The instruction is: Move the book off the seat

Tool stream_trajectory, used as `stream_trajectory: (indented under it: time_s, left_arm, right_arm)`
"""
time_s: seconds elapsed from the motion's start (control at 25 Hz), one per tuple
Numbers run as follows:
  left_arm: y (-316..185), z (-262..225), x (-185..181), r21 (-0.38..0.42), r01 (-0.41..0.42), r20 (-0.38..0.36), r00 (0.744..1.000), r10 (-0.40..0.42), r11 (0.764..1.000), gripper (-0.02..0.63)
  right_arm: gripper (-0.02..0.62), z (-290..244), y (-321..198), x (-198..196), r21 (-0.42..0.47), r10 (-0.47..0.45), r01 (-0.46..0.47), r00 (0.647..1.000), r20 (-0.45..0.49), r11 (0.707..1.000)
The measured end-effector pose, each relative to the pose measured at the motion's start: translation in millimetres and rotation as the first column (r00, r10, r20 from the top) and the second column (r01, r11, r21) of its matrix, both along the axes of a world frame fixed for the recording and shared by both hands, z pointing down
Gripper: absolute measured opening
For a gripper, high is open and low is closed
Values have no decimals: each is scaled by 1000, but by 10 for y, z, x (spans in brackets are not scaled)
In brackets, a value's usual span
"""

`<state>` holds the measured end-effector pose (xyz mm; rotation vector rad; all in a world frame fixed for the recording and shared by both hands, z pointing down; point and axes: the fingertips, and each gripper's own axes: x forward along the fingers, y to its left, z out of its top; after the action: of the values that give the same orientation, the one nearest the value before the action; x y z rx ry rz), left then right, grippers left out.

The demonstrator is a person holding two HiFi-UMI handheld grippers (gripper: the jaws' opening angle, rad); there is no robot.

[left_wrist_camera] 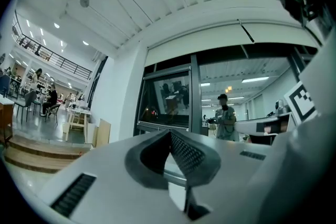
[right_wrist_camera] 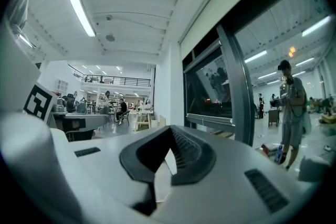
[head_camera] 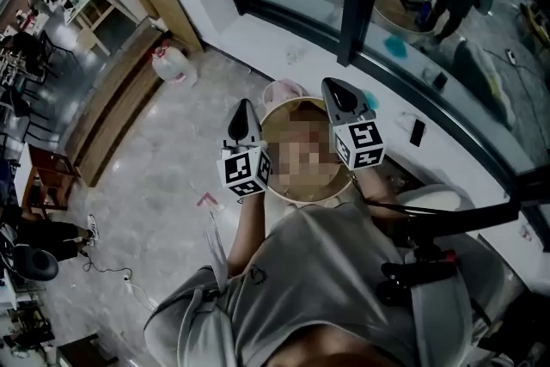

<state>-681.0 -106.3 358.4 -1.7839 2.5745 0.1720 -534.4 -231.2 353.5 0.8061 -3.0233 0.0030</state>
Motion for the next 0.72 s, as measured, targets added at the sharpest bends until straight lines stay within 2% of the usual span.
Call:
stream_trajectory:
  time_s: [0.16,0.44,0.72]
  left_arm:
    - [-25,89,5,2,6,-40,999,-6,1000,12]
    - [-31,219,30,2,-29,-95,995,29,1000,12]
    - [102,387,-2,8,-43,-183,982,44,999,12]
  right_arm:
    - [14,-10,1,-25,12,-30,30,1000,-1,999]
    - [14,121,78,-94,-14,-69,69,998,-15,998]
    - [14,229,277,-166,-42,-99,98,995,-17,994]
